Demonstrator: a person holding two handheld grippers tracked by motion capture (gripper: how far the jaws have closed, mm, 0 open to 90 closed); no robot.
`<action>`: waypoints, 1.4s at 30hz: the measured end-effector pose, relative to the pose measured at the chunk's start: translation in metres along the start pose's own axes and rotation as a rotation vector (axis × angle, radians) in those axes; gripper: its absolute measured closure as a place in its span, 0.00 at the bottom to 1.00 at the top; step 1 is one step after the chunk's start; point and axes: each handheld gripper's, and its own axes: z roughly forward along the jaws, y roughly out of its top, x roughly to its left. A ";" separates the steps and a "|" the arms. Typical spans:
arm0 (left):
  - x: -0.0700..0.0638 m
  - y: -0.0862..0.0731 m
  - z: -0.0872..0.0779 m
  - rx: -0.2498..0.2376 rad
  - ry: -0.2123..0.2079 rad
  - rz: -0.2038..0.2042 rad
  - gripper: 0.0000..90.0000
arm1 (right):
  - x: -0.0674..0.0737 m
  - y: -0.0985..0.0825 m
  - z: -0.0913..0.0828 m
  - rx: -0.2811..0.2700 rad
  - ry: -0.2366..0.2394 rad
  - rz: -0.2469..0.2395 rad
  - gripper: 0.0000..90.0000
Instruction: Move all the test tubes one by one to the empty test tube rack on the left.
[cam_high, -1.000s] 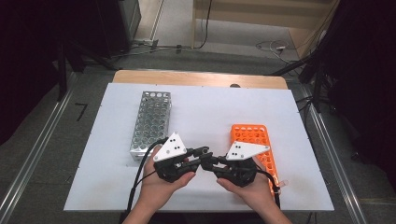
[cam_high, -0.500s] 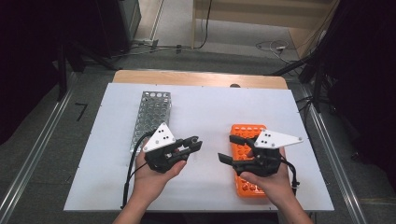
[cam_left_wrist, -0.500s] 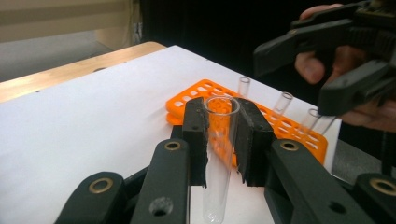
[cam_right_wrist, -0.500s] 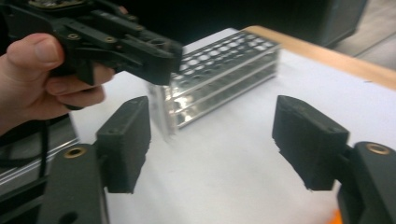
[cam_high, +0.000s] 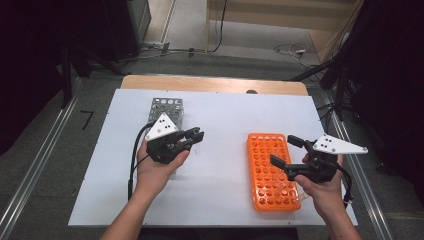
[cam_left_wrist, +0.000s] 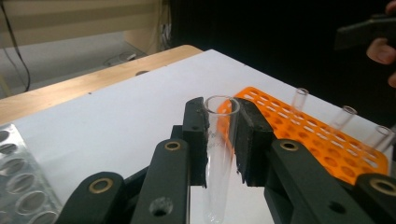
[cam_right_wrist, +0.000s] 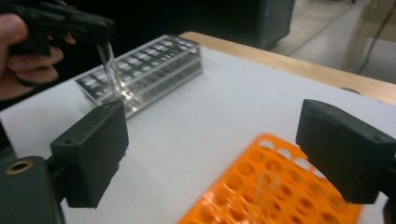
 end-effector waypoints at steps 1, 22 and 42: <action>0.003 0.001 0.001 0.001 0.005 0.002 0.84 | -0.004 -0.004 -0.001 0.002 -0.005 0.007 0.09; 0.084 0.016 0.025 -0.060 0.130 -0.088 0.84 | -0.061 -0.058 -0.013 -0.038 -0.044 0.107 0.00; 0.146 0.029 0.052 -0.093 0.284 -0.126 0.84 | -0.077 -0.072 -0.016 -0.032 -0.078 0.136 0.00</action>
